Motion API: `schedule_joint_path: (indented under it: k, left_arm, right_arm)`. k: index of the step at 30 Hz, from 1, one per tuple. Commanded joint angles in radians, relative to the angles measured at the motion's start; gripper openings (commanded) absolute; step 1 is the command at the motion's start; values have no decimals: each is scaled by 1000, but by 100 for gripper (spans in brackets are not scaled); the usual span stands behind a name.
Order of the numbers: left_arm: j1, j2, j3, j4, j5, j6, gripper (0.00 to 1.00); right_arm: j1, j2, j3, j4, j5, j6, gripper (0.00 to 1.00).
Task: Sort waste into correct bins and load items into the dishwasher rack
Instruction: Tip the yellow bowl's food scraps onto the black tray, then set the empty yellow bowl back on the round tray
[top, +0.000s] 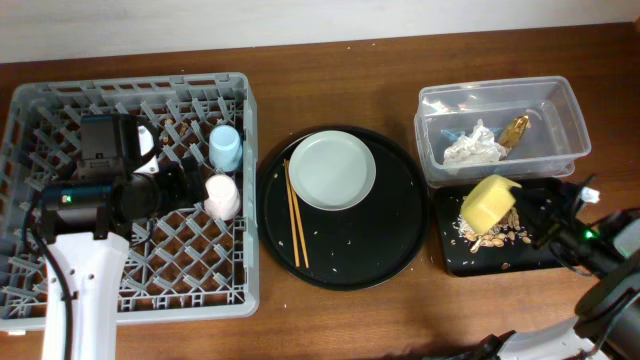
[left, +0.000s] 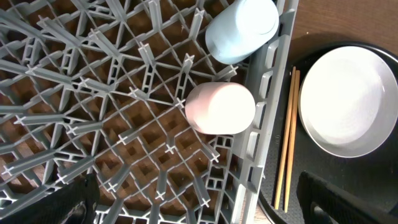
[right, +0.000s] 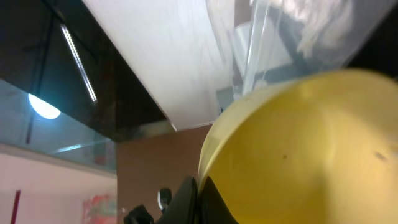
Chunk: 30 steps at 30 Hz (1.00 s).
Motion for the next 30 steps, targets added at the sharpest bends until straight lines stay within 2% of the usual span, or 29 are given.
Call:
schedule_joint_path:
  k: [1, 7, 9, 12, 13, 15, 18, 20, 21, 26, 30]
  left_arm:
    - [3, -13, 11, 0, -4, -13, 100]
    - [3, -13, 11, 0, -4, -13, 100]
    - [3, -13, 11, 0, -4, -13, 100]
    - [3, -13, 11, 0, -4, -13, 100]
    - [3, -13, 11, 0, -4, -13, 100]
    - [3, -13, 11, 0, -4, -13, 100]
    - [3, -13, 11, 0, -4, -13, 100]
    - [3, -13, 11, 0, -4, -13, 100]
    - [3, -13, 11, 0, -4, -13, 100]
    - [3, -13, 11, 0, -4, -13, 100]
    - [3, -13, 11, 0, -4, -13, 100]
  right_arm:
    - [-90, -7, 0, -103, -35, -139, 4]
    - [-116, -10, 8, -223, -34, -142, 4]
    - [-116, -42, 45, -298, -6, -246, 4]
    - [-112, -135, 262, -451, 232, -290, 4]
    - [-88, -166, 364, -483, 375, -239, 4]
    - [-27, -200, 444, -483, 490, -162, 4]
    - [225, -269, 559, -479, 735, -50, 4]
    - [532, -307, 569, -441, 851, 29, 4]
    - [636, -306, 569, -431, 895, 55, 4]
    - [1262, -280, 556, -311, 1361, 325, 4]
    - [1493, -215, 536, -273, 1511, 452, 4]
